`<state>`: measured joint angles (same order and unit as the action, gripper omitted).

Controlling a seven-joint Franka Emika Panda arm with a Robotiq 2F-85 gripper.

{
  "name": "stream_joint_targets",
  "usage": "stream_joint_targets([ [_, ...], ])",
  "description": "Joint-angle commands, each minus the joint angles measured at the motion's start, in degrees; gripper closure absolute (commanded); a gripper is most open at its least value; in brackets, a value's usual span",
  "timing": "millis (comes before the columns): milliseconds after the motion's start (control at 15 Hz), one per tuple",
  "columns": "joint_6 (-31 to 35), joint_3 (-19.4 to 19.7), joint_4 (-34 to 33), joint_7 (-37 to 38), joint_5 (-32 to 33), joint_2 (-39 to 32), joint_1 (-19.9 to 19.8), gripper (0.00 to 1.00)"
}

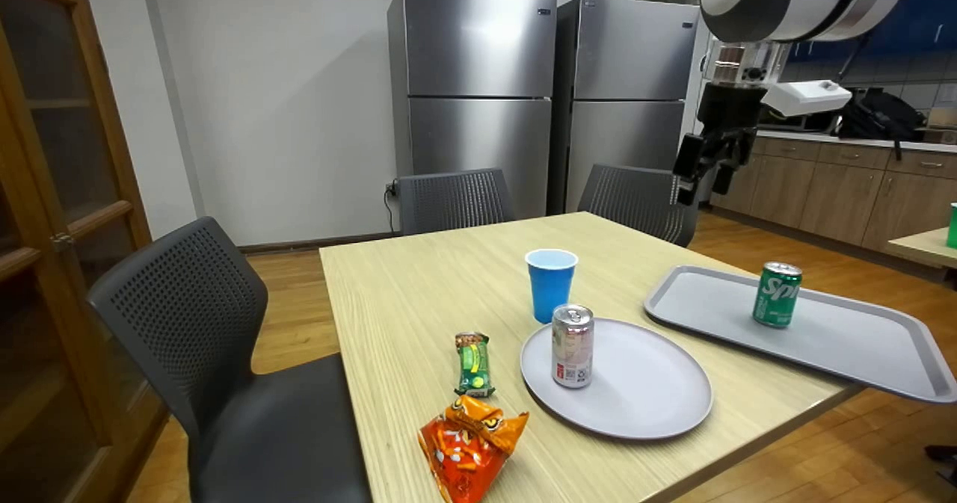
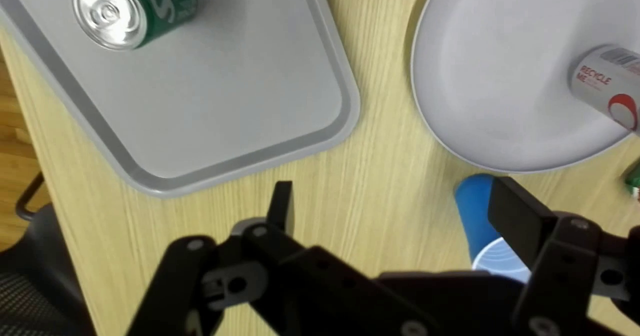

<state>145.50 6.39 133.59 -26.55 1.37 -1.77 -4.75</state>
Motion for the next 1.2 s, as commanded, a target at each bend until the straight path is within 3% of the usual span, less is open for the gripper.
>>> stream_joint_targets([
  [0, -1.55, 1.10, 0.17, 7.35, 4.71, 0.71, -1.52, 0.00],
  [600, -2.64, 4.30, -0.67, 15.54, 7.60, -1.77, -4.07, 0.00],
  [1133, -1.02, 4.95, 0.29, 14.20, 6.09, -2.39, -5.09, 0.00],
])
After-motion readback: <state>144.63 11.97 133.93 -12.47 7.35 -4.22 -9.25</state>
